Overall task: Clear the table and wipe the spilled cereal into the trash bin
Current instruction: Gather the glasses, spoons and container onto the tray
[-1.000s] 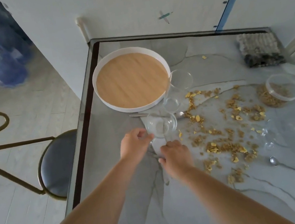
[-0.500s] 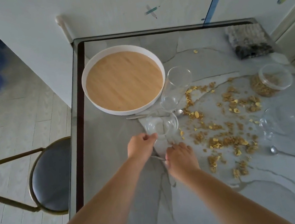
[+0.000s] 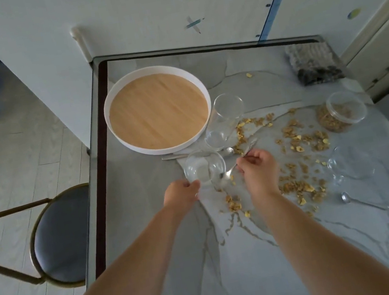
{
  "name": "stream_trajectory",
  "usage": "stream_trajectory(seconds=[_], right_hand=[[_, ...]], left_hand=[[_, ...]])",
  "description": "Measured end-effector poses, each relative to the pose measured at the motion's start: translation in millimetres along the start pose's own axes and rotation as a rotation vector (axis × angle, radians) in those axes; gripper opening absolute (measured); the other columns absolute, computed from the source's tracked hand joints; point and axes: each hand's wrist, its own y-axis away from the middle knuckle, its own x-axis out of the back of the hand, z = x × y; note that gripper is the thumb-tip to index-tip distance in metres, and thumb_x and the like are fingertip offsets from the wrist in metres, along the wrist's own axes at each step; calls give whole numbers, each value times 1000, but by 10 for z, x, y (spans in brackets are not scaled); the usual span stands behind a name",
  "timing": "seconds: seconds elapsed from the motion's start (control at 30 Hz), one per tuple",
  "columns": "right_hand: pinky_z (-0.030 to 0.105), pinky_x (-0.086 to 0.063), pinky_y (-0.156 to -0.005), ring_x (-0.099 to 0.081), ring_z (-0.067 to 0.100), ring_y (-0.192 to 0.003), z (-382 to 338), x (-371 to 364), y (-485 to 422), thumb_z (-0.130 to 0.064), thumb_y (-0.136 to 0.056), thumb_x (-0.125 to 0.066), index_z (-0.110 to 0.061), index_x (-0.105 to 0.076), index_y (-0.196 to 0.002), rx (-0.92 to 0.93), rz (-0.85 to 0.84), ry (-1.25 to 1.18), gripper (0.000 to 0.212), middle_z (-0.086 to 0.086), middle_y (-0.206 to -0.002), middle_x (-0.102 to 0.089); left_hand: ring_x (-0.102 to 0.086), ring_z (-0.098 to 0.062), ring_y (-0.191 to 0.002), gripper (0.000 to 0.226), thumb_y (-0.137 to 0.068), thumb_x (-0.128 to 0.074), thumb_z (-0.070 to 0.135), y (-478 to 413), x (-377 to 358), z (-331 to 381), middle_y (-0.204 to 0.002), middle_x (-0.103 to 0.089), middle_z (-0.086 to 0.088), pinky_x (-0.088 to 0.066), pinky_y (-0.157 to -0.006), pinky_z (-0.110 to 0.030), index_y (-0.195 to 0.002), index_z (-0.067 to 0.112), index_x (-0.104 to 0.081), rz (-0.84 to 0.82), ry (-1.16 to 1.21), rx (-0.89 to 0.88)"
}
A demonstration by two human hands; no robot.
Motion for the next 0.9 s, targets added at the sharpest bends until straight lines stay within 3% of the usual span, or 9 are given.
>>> stream_trajectory(seconds=[0.13,0.23,0.37,0.53,0.67,0.8,0.9], right_hand=[[32,-54,-68,-62,19,-68,88,-191,-20,-3,-76,-66,-11,-59,-74,-123,15,-31,10,4,-70,-66],[15,-44,-51,-56,11,-61,95,-229,16,-8,-77,-66,-8,-63,-80,-96,13,98,4,3,-74,-65],[26,-41,-62,-52,13,-63,109,-251,6,-14,-79,-65,-11,-60,-77,-39,-46,147,7,-2,-69,-59],[28,-40,-63,-49,14,-65,158,-262,-33,-14,-77,-66,-15,-55,-73,-84,-77,112,12,-2,-71,-56],[25,-43,-61,-53,15,-70,226,-267,-37,-16,-79,-67,-13,-62,-88,-119,-154,105,11,3,-83,-62],[34,-49,-69,-55,16,-72,242,-267,-12,-17,-79,-66,-13,-63,-93,-157,-204,62,14,2,-81,-63],[42,-52,-76,-56,21,-73,212,-263,-1,-21,-83,-62,-6,-62,-86,-179,-259,88,16,7,-76,-60]], left_hand=[[-63,-27,-74,34,-86,-55,28,-6,2,-42,-63,-64,-1,-53,-80,-38,-56,14,-57,8,9,-1],[-59,-23,-68,35,-86,-56,28,-37,-9,-70,-62,-63,-2,-51,-73,-35,-53,15,-57,26,16,-15],[-62,-19,-68,35,-87,-59,29,-60,-11,-102,-61,-62,-1,-45,-69,-26,-54,16,-57,28,81,5],[-64,-17,-66,37,-87,-62,26,-72,-24,-134,-61,-59,-1,-43,-65,-24,-52,16,-53,39,165,3],[-67,-22,-70,49,-85,-64,24,-77,-36,-151,-49,-55,5,-52,-76,-37,-39,16,-51,52,203,10],[-68,-35,-84,54,-84,-65,27,-59,-31,-155,-37,-51,9,-52,-84,-48,-31,22,-54,51,189,9],[-67,-35,-80,53,-84,-64,27,-30,-7,-115,-51,-55,0,-50,-73,-35,-34,17,-53,86,155,-1]])
